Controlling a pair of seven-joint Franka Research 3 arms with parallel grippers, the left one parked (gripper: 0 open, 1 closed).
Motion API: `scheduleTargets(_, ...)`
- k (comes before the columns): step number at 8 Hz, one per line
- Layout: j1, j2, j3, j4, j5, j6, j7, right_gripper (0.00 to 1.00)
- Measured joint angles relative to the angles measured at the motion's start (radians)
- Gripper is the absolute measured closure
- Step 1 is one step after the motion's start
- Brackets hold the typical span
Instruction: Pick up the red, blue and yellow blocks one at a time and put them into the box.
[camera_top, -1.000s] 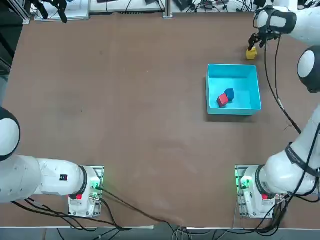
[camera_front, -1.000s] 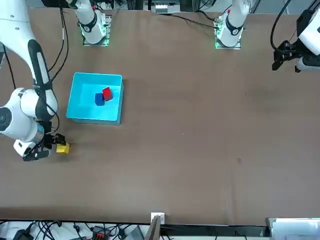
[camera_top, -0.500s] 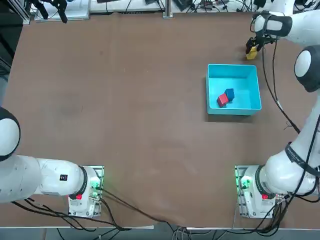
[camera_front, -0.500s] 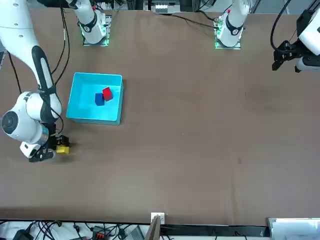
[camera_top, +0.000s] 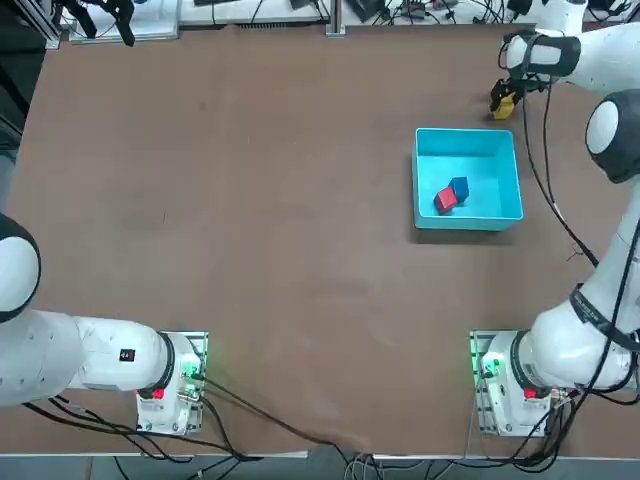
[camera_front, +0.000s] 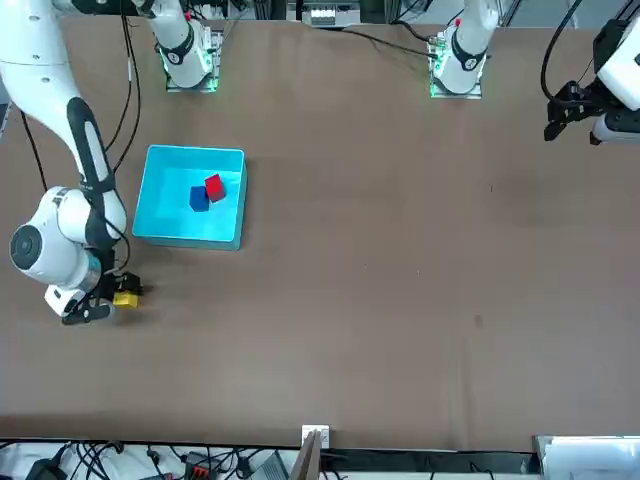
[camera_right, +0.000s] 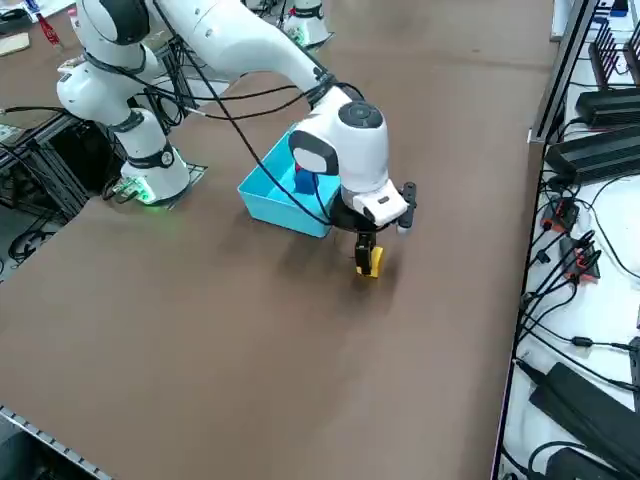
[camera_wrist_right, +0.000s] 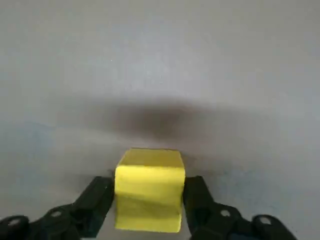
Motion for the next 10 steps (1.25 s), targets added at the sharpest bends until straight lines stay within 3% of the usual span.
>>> scheduleTargets(2,0.000,0.002,0.002,0.038,0.002,-0.009,0.000,0.31)
scheduleTargets(4,0.010,-0.039,0.010,0.063,0.007,-0.104,0.023,0.31)
scheduleTargets(6,0.054,-0.161,0.016,0.034,0.010,-0.235,0.107,0.31)
scheduleTargets(8,0.094,-0.336,0.018,-0.123,0.012,-0.269,0.181,0.31)
scheduleTargets(10,0.129,-0.529,0.019,-0.350,0.013,-0.273,0.245,0.31)
